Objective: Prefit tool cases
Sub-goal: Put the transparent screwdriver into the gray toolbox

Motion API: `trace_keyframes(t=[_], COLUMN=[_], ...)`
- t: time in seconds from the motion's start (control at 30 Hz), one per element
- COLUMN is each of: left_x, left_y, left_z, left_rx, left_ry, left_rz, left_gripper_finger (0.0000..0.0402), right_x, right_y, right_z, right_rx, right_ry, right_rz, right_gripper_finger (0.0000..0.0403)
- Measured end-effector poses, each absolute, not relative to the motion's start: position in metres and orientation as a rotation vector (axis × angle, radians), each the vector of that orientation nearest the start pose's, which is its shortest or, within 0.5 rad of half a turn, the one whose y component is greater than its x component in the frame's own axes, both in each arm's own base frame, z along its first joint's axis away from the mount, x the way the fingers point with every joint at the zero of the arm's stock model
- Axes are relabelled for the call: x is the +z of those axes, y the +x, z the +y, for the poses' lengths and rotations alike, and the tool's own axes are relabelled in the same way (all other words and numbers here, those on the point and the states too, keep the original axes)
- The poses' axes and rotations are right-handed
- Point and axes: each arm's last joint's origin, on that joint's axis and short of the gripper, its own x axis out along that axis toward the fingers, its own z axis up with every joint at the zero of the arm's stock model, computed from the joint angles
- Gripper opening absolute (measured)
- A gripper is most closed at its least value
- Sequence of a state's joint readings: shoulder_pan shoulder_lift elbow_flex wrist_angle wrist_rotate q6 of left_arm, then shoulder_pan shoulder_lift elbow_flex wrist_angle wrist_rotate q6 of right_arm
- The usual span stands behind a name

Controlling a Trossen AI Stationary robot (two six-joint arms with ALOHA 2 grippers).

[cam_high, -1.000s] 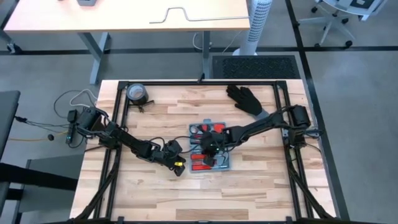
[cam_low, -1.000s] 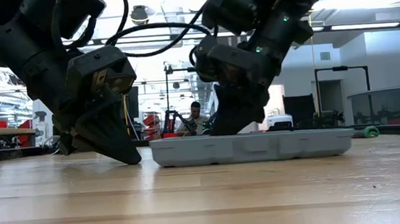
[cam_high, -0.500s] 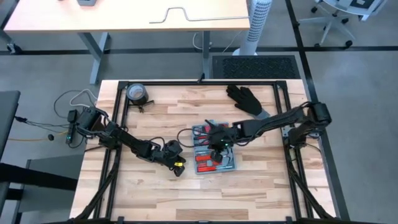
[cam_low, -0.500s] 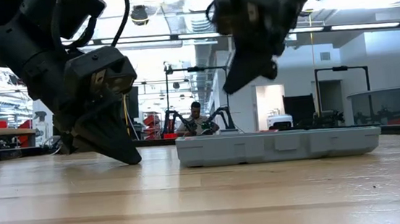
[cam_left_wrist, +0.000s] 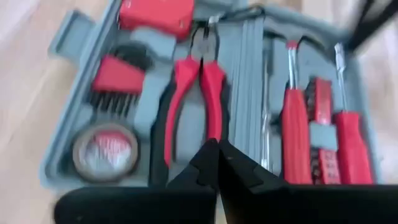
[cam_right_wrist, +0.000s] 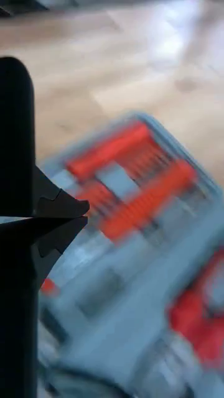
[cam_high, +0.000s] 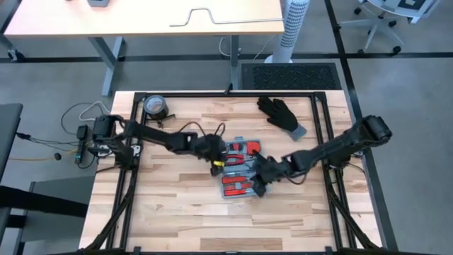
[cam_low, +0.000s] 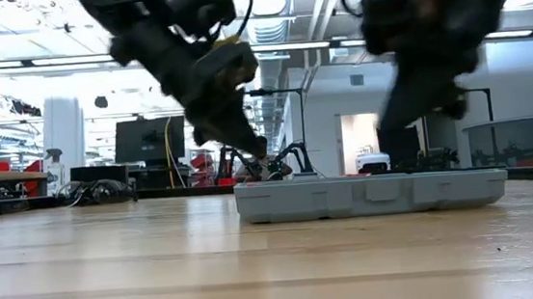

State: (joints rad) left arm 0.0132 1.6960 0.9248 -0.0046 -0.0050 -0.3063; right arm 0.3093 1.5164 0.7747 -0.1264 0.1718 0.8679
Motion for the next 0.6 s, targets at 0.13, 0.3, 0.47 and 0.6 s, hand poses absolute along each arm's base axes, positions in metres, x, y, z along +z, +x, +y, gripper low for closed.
trace_keyframes(t=[0.13, 0.3, 0.47, 0.6], left_x=[0.165, 0.143, 0.126, 0.134], left_y=[0.349, 0.359, 0.370, 0.371], left_z=[0.014, -0.001, -0.013, -0.014], left_rx=[0.060, 0.005, -0.018, -0.033], left_ry=[-0.316, -0.313, -0.319, -0.322], left_rz=[0.778, 0.828, 0.839, 0.813], left_gripper_finger=[0.0000, 0.0000, 0.0000, 0.0000], right_x=[0.158, 0.135, 0.122, 0.131], right_y=[0.292, 0.306, 0.312, 0.310], right_z=[0.072, 0.065, 0.061, 0.063], right_rx=[-0.290, -0.294, -0.281, -0.246], right_ry=[0.628, 0.645, 0.680, 0.681], right_rz=[0.789, 0.796, 0.820, 0.804], right_gripper_finger=[0.0000, 0.0000, 0.0000, 0.0000])
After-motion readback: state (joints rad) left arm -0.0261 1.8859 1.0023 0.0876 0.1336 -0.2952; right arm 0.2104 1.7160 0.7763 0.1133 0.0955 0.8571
